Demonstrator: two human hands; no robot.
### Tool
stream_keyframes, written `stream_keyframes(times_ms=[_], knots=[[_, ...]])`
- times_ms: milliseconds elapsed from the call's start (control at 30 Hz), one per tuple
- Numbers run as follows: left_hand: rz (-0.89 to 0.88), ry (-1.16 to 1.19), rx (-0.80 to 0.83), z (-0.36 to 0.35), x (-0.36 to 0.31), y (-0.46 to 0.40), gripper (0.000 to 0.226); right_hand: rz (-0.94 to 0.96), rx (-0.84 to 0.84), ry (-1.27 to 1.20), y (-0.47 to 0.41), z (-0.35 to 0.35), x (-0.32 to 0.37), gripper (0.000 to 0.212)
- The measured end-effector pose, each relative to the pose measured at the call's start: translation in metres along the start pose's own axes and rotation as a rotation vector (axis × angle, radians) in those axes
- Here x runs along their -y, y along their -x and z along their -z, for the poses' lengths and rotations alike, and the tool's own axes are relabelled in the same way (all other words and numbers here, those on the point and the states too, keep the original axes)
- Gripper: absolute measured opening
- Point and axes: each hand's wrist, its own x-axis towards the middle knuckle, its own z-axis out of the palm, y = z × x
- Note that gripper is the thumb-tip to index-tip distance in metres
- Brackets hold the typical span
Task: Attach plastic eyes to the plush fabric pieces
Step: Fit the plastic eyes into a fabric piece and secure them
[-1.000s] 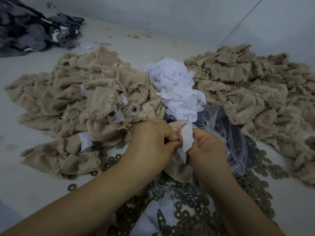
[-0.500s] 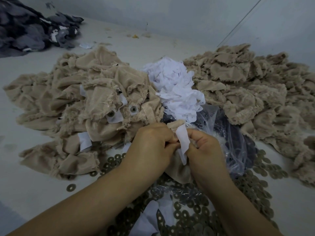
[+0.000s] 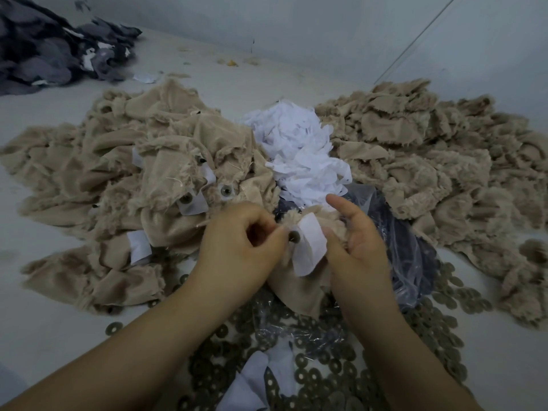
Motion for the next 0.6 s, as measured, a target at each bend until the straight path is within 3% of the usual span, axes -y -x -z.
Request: stream_keyframes(times_ms=[100, 200, 333, 433, 600], knots=[[0.174, 0.111, 0.098, 0.000, -0.002, -0.010, 0.016, 0.116, 0.075, -0.001, 0.005, -0.004, 0.003, 0.045], [0.268, 0.269, 0.189, 0.000, -0.002, -0.012, 0.018, 0.108, 0.054, -0.001, 0.006, -0.004, 0.002, 0.048], [0.196, 0.259, 0.165, -0.001, -0.003, -0.007, 0.018, -0.234, 0.008, -0.271, 0.001, -0.002, 0.006, 0.031], [0.132, 0.196, 0.190, -0.001, -0.005, -0.004, 0.020, -0.558, 0.074, -0.542, -0.004, -0.002, 0.009, 0.048], [0.097, 0.217, 0.204, -0.002, -0.007, -0.002, 0.018, -0.713, 0.111, -0.690, -0.007, 0.002, 0.017, 0.043]])
